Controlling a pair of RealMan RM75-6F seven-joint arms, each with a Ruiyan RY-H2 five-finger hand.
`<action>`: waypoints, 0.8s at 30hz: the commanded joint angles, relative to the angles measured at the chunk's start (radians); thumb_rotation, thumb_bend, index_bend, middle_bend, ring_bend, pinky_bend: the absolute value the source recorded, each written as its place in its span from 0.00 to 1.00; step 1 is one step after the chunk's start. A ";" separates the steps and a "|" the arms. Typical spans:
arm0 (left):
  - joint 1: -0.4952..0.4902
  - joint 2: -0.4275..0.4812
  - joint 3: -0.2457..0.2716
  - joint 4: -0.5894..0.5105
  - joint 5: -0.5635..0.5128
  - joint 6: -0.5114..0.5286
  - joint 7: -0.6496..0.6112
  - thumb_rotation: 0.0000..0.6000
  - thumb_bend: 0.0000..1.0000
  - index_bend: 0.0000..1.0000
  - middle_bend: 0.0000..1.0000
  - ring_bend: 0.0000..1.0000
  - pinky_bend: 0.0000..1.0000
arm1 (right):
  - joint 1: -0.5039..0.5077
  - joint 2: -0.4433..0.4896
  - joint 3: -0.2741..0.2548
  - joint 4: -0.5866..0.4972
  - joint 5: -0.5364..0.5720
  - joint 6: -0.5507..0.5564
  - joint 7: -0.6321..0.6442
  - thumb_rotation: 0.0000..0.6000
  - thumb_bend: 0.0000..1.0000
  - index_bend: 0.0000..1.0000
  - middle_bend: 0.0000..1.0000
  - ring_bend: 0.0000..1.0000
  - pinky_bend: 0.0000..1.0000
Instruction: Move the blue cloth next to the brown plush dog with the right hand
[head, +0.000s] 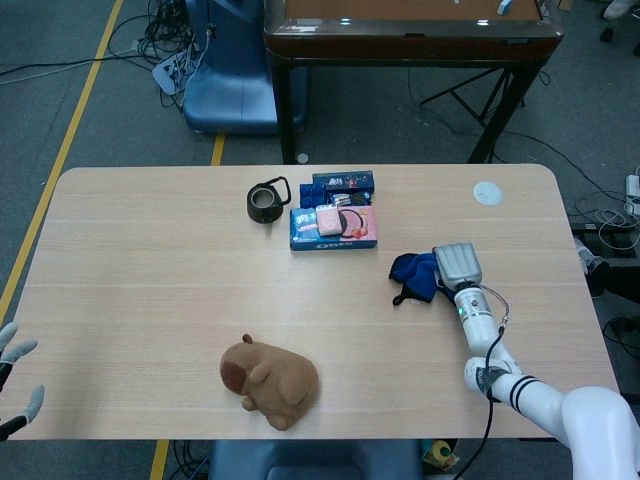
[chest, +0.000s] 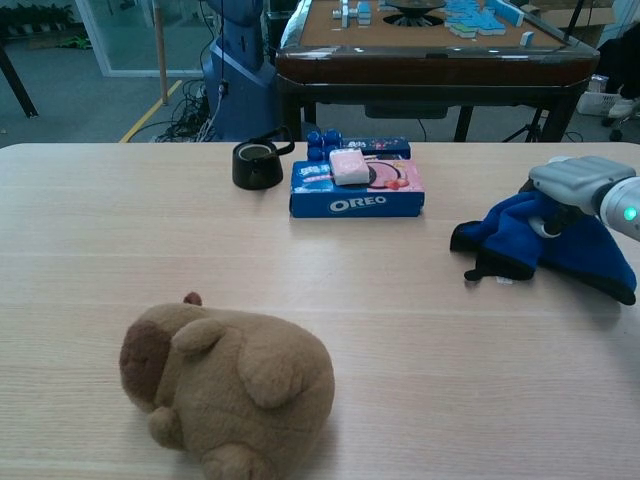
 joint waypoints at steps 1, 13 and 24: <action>0.001 0.001 -0.001 0.000 -0.001 0.003 -0.002 1.00 0.36 0.21 0.05 0.04 0.02 | 0.015 -0.033 0.002 0.014 0.005 -0.017 -0.009 1.00 0.65 0.70 0.60 0.54 0.78; 0.005 0.001 -0.001 0.001 -0.003 0.005 -0.003 1.00 0.36 0.21 0.05 0.04 0.02 | 0.058 -0.081 0.009 -0.082 -0.055 -0.014 0.015 1.00 0.65 0.70 0.60 0.54 0.78; 0.005 -0.001 0.000 0.006 -0.004 0.002 -0.005 1.00 0.36 0.21 0.05 0.04 0.02 | 0.074 -0.092 -0.017 -0.145 -0.070 0.004 -0.034 1.00 0.65 0.70 0.60 0.54 0.78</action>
